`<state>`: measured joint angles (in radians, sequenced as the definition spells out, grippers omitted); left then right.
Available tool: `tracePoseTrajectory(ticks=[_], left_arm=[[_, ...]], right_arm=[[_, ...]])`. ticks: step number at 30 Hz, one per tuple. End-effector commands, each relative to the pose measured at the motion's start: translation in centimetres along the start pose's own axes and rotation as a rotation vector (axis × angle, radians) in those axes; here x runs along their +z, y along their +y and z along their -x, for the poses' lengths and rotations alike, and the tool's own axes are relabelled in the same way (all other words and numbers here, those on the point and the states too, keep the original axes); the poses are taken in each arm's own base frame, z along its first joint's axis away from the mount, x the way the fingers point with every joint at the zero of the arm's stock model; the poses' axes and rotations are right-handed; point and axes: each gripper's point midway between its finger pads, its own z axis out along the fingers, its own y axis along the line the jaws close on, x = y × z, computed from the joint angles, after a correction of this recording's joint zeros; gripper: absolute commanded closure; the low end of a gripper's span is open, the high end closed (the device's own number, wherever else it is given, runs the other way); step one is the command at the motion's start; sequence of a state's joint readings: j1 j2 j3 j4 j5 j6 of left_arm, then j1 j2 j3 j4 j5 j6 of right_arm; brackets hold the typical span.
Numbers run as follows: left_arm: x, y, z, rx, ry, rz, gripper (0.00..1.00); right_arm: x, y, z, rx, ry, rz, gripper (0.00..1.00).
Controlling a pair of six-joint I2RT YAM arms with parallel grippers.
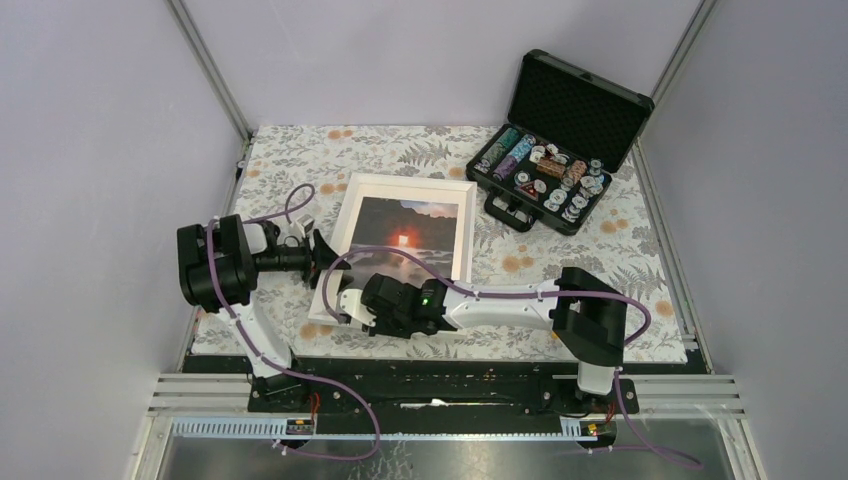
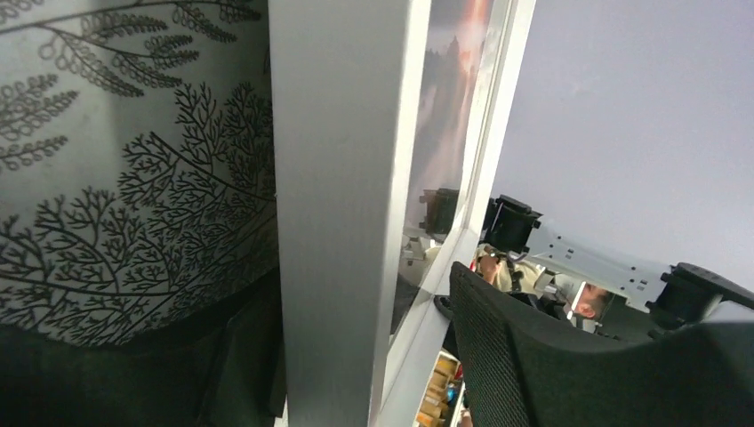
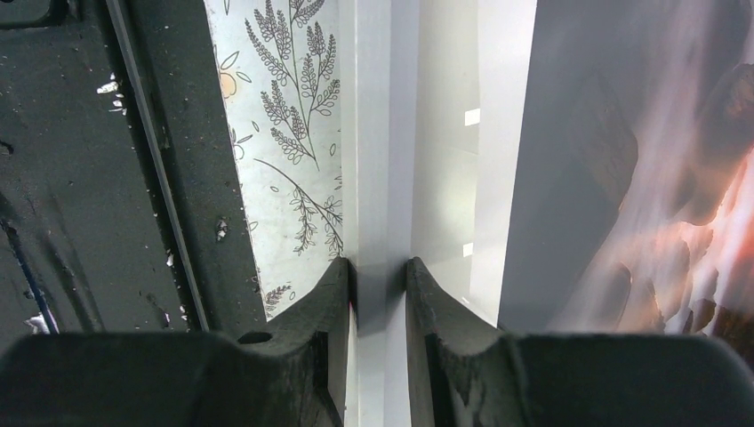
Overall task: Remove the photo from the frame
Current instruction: Turn over the photo frame at the center of the board.
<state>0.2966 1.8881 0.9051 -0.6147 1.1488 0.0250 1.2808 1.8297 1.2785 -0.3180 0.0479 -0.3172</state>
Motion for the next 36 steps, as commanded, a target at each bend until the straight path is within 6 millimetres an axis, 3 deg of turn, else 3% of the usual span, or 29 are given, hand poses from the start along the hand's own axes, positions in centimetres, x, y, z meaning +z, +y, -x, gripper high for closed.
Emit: tracePoseTrajectory(ticks=[1, 2, 4, 7, 11, 16, 22, 24, 29, 36], left_arm=[[-0.3, -1.1, 0.3, 0.063, -0.025, -0.075, 0.44], [-0.5, -1.3, 0.5, 0.072, -0.033, -0.073, 0.51], [-0.9, -1.6, 0.8, 0.097, -0.049, -0.056, 0.72], [-1.4, -2.2, 1.2, 0.139, -0.073, -0.013, 0.92], [-2.8, -3.9, 2.4, 0.210, -0.117, 0.051, 1.00], [-5.3, -7.1, 4.3, 0.308, -0.183, 0.161, 1.00], [-9.0, -13.3, 5.8, 0.430, -0.279, 0.246, 1.00], [-10.4, -15.4, 6.3, 0.468, -0.324, 0.285, 1.00], [-12.8, -18.4, 6.4, 0.470, -0.406, 0.384, 1.00], [-15.9, -20.8, 6.1, 0.559, -0.495, 0.545, 1.00]], right_arm=[[-3.0, -2.6, 4.7, 0.005, -0.151, -0.072, 1.00], [-3.0, -2.5, 4.7, 0.009, -0.152, -0.067, 0.99], [-3.4, -2.5, 4.8, 0.019, -0.159, -0.063, 0.86], [-4.5, -3.2, 5.4, 0.050, -0.183, -0.063, 0.60], [-7.1, -6.2, 6.7, 0.144, -0.244, -0.076, 0.26], [-11.5, -10.6, 7.4, 0.303, -0.356, -0.078, 0.02], [-16.0, -16.6, 6.1, 0.551, -0.464, -0.105, 0.00], [-16.8, -17.5, 5.5, 0.633, -0.485, -0.082, 0.00], [-18.2, -17.8, 5.2, 0.753, -0.564, -0.003, 0.00], [-18.1, -17.4, 5.4, 0.893, -0.603, 0.133, 0.00]])
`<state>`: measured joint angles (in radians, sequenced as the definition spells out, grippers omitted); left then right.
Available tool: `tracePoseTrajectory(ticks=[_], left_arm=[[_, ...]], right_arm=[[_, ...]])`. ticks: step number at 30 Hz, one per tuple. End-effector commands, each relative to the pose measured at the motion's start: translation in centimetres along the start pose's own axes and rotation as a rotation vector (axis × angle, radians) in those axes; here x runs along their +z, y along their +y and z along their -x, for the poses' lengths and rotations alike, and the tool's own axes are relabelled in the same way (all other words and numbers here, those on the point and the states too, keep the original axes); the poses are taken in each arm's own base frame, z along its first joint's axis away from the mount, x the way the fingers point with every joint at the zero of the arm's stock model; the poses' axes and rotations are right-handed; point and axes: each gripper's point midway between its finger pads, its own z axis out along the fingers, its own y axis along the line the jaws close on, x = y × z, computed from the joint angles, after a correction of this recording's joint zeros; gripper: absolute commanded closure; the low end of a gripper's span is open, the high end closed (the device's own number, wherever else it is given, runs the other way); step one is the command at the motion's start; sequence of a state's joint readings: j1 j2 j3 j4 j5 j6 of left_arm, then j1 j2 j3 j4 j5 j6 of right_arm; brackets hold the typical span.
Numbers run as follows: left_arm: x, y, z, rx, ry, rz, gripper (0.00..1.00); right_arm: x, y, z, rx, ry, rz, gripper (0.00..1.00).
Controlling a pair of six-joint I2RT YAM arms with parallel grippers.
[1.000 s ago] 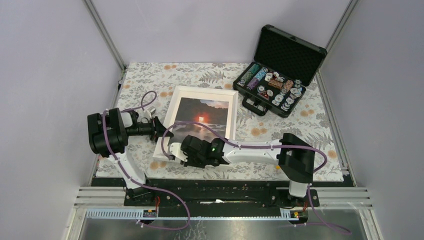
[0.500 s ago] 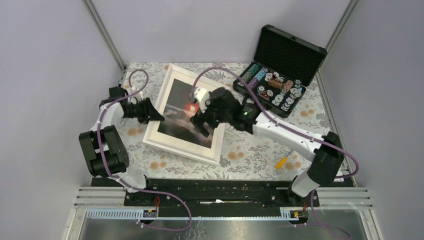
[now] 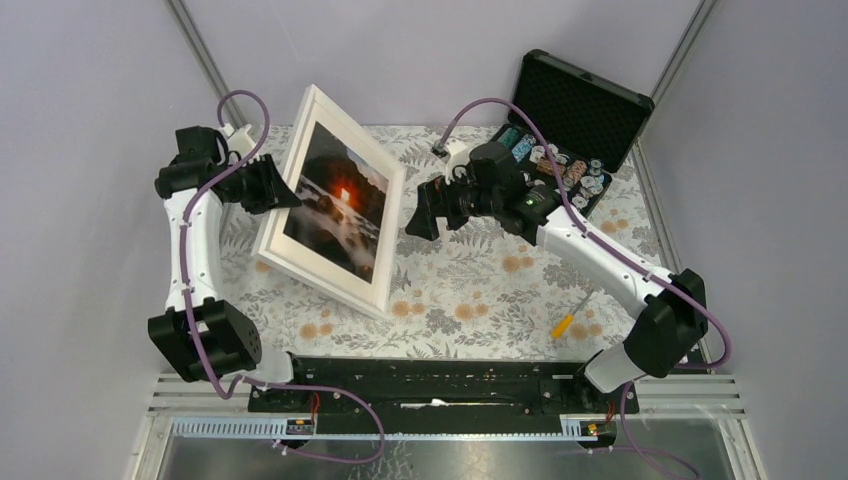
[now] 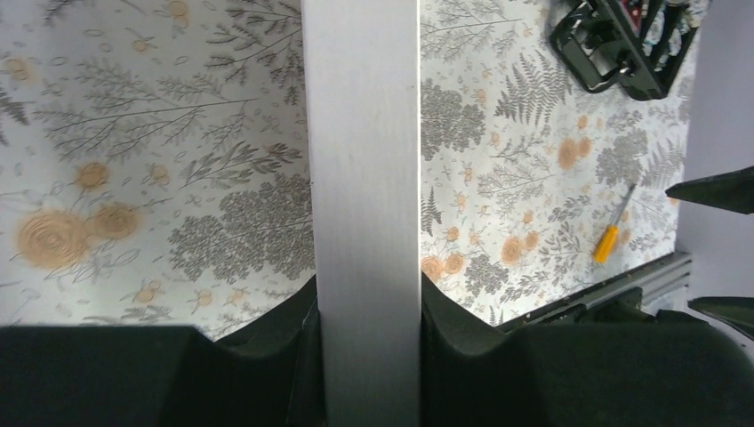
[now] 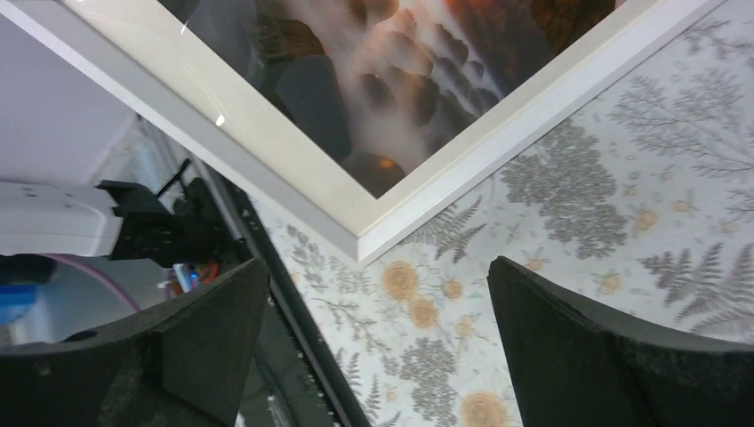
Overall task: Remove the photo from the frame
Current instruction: Turn over the photo frame at the center of the board.
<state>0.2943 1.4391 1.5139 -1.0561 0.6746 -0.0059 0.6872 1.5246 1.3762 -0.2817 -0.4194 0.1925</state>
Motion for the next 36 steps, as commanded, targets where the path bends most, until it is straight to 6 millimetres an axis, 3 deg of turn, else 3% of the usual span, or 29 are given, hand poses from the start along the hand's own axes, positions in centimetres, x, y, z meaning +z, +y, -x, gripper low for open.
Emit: tracePoseTrajectory(ticks=[1, 6, 12, 19, 25, 30, 32, 36], left_arm=[[-4.4, -1.9, 3.0, 0.117, -0.135, 0.137, 1.00], [-6.5, -3.9, 5.6, 0.243, -0.183, 0.261, 1.00], [-4.9, -5.9, 5.1, 0.365, -0.154, 0.400, 1.00], [-0.4, -8.5, 2.8, 0.412, -0.086, 0.369, 1.00], [4.0, -12.0, 0.9, 0.386, 0.021, 0.204, 0.94], [6.6, -14.1, -0.1, 0.397, 0.077, 0.136, 0.90], [7.0, -15.6, -0.1, 0.415, 0.070, 0.093, 0.84], [7.3, -18.6, -0.2, 0.452, 0.056, 0.014, 0.57]], right_arm=[[-1.2, 2.1, 1.7, 0.122, -0.060, 0.128, 0.00], [-1.6, 1.4, 3.3, 0.210, -0.100, 0.131, 0.00], [-2.2, -1.4, 5.2, 0.418, -0.145, 0.108, 0.00], [-1.4, -4.1, 4.8, 0.628, -0.143, 0.129, 0.00], [-0.4, -5.2, 6.1, 0.724, -0.218, 0.194, 0.00], [0.6, -6.1, 8.5, 0.785, -0.328, 0.247, 0.00], [1.2, -6.6, 8.7, 0.808, -0.336, 0.249, 0.00], [1.6, -7.1, 9.0, 0.819, -0.357, 0.254, 0.00]])
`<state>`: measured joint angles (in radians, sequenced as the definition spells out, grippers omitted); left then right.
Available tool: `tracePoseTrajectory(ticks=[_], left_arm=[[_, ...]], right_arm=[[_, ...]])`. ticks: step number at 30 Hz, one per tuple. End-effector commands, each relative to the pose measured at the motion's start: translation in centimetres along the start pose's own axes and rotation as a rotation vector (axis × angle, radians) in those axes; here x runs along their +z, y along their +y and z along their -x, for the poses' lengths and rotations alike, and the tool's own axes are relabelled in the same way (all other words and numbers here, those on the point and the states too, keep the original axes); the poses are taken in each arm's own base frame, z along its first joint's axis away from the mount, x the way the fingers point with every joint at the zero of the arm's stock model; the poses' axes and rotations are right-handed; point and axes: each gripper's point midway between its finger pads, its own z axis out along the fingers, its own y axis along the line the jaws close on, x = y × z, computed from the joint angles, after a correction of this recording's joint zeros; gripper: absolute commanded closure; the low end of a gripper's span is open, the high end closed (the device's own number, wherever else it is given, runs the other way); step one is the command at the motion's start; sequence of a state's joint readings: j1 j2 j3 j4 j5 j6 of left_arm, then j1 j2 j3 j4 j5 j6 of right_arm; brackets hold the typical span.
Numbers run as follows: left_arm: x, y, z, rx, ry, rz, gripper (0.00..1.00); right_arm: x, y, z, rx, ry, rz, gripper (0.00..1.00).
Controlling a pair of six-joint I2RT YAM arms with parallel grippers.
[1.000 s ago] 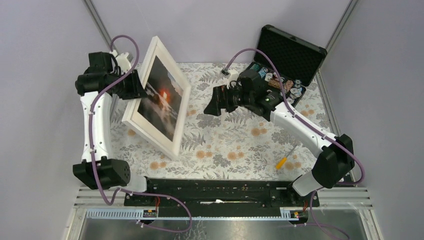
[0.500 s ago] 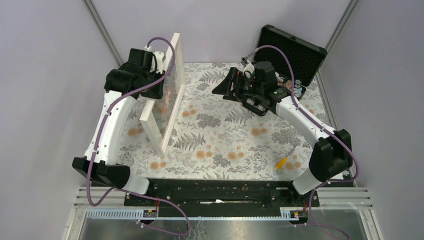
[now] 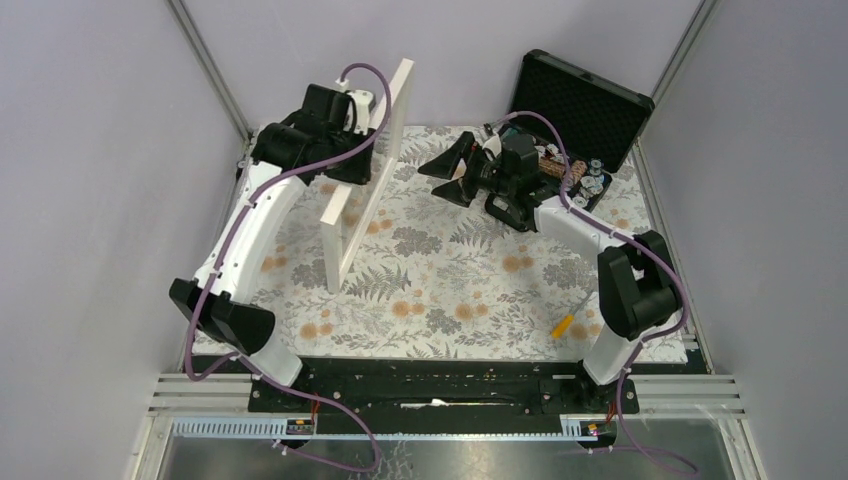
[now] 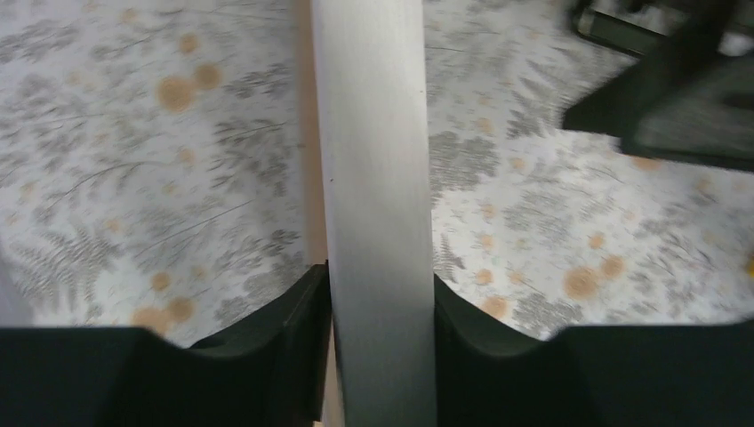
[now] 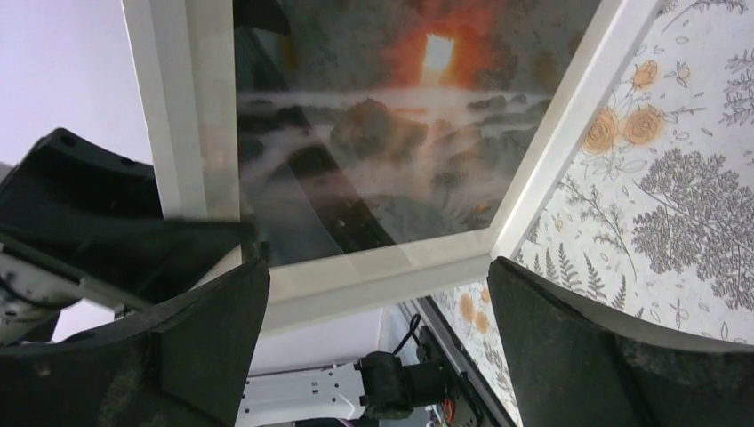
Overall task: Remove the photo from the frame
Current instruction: Turn over the photo frame at the center of the board.
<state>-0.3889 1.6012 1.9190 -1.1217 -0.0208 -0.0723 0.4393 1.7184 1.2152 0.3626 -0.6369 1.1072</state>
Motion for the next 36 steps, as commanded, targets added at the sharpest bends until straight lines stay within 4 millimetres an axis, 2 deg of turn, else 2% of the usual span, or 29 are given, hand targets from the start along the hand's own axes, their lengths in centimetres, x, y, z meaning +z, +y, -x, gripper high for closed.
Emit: tracePoseTrajectory(ticks=[1, 5, 7, 9, 14, 20, 23, 26, 29, 32, 36], left_arm=[[0.8, -6.8, 1.0, -0.028, -0.003, -0.264, 0.52], [0.1, -9.2, 1.0, -0.027, -0.003, -0.397, 0.37], [-0.5, -10.5, 0.9, -0.025, 0.006, -0.480, 0.34], [-0.6, -11.1, 0.5, -0.037, 0.013, -0.520, 0.32], [-0.1, -12.3, -0.5, -0.057, 0.024, -0.597, 0.29], [0.5, -13.5, -1.8, -0.095, 0.074, -0.676, 0.28], [0.3, -13.1, -1.4, -0.102, 0.053, -0.676, 0.28], [0.2, -10.9, -0.7, -0.128, 0.006, -0.643, 0.24], [0.5, -6.2, -0.3, -0.178, -0.038, -0.582, 0.16], [1.5, -0.7, -1.3, -0.182, -0.048, -0.512, 0.17], [4.1, 6.1, -3.9, -0.188, -0.035, -0.383, 0.16]], right_arm=[[0.2, 3.3, 2.3, -0.030, -0.077, 0.110, 0.00], [-0.2, 3.7, 2.9, -0.044, -0.111, 0.119, 0.00], [-0.9, 3.8, 3.4, -0.035, -0.133, 0.132, 0.00], [-2.0, 4.3, 3.8, -0.035, -0.163, 0.156, 0.00], [-4.1, 3.5, 3.9, -0.014, -0.194, 0.168, 0.00], [-4.4, 2.7, 4.0, 0.011, -0.216, 0.205, 0.00], [-3.6, 0.7, 4.0, 0.047, -0.216, 0.174, 0.00], [-3.7, 0.0, 4.9, 0.054, -0.222, 0.187, 0.06], [-3.9, -1.3, 5.2, 0.044, -0.231, 0.131, 0.22], [-3.9, -4.4, 4.5, 0.013, -0.225, -0.001, 0.34], [-4.2, -8.6, 3.3, -0.036, -0.204, -0.145, 0.52]])
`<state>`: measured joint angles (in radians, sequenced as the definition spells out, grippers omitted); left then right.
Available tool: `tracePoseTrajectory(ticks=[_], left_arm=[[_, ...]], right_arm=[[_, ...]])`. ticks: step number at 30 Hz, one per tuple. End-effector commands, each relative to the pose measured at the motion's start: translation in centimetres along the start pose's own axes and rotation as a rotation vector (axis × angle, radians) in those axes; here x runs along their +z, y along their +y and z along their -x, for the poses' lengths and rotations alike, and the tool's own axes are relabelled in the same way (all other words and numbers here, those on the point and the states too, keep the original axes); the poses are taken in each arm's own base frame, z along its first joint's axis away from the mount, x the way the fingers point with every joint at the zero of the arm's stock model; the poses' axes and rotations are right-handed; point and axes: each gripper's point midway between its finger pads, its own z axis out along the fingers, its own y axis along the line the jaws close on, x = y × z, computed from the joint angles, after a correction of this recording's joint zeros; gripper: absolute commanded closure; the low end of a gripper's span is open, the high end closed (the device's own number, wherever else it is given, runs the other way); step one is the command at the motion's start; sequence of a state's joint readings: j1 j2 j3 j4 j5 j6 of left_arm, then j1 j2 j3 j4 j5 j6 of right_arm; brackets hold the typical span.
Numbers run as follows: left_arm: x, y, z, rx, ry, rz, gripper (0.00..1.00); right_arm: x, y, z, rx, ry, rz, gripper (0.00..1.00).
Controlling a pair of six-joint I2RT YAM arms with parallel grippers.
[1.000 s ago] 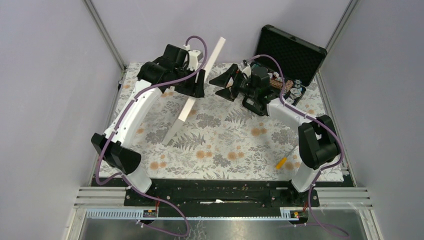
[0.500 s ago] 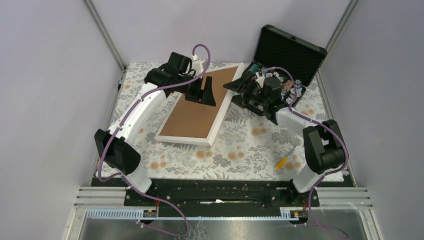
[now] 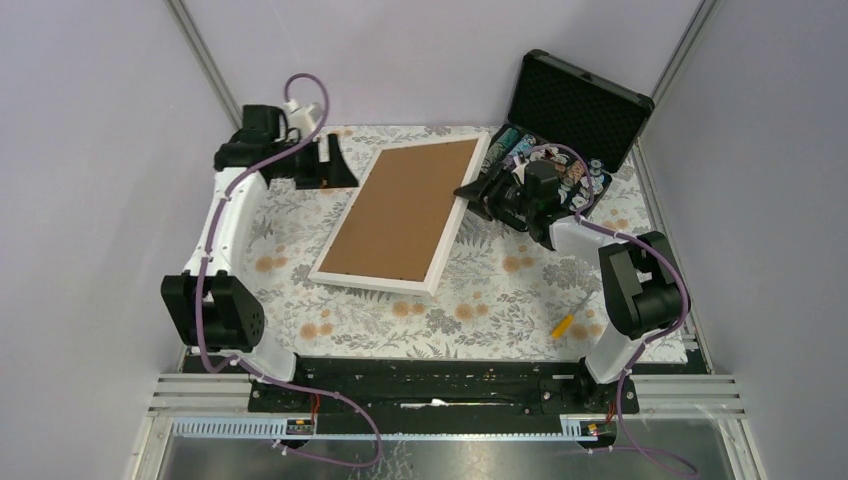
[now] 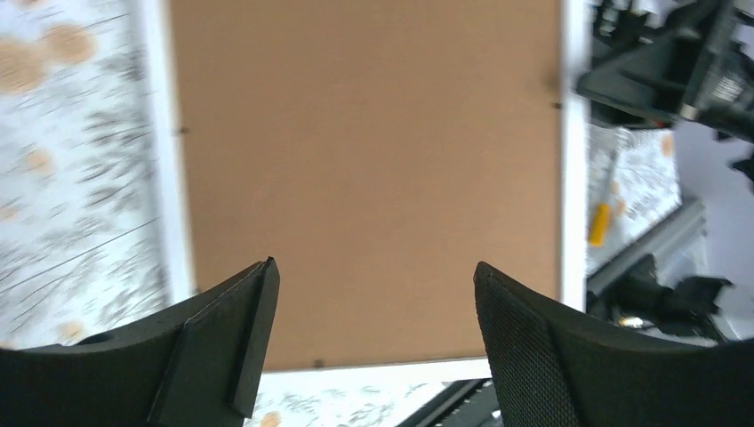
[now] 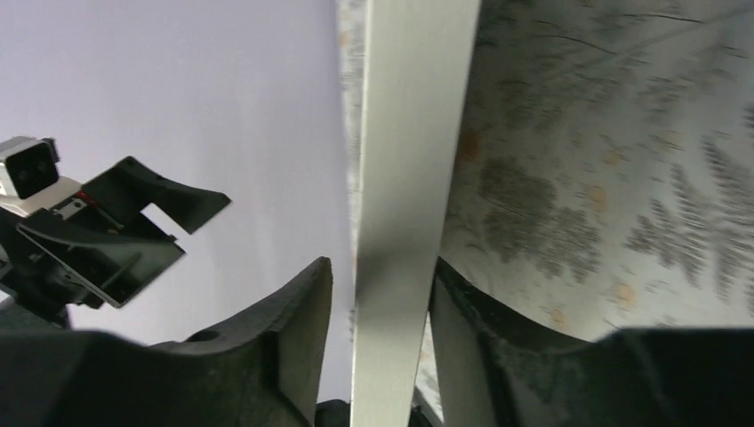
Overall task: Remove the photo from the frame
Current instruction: Turn over the photo frame at the center of the board.
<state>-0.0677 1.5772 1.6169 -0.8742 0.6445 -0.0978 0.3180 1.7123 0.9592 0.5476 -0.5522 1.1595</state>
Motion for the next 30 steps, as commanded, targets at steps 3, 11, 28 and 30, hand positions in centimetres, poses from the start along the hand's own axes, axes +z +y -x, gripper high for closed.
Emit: tracePoseTrajectory(ticks=[3, 11, 28, 30], left_arm=[[-0.1, 9.6, -2.1, 0.037, 0.045, 0.124, 0.15], [3.5, 14.5, -4.0, 0.038, 0.114, -0.029, 0.19], [7.8, 19.1, -9.1, -0.001, 0.196, 0.070, 0.30], [6.8, 18.5, -10.4, -0.005, 0.207, 0.083, 0.32]], right_arm=[[-0.7, -2.1, 0.2, -0.203, -0.005, -0.092, 0.59], [-0.7, -4.4, -0.8, -0.294, 0.067, -0.143, 0.64], [2.8, -5.9, -4.0, -0.404, 0.199, -0.210, 0.56], [3.2, -5.9, -4.6, -0.418, 0.220, -0.214, 0.55]])
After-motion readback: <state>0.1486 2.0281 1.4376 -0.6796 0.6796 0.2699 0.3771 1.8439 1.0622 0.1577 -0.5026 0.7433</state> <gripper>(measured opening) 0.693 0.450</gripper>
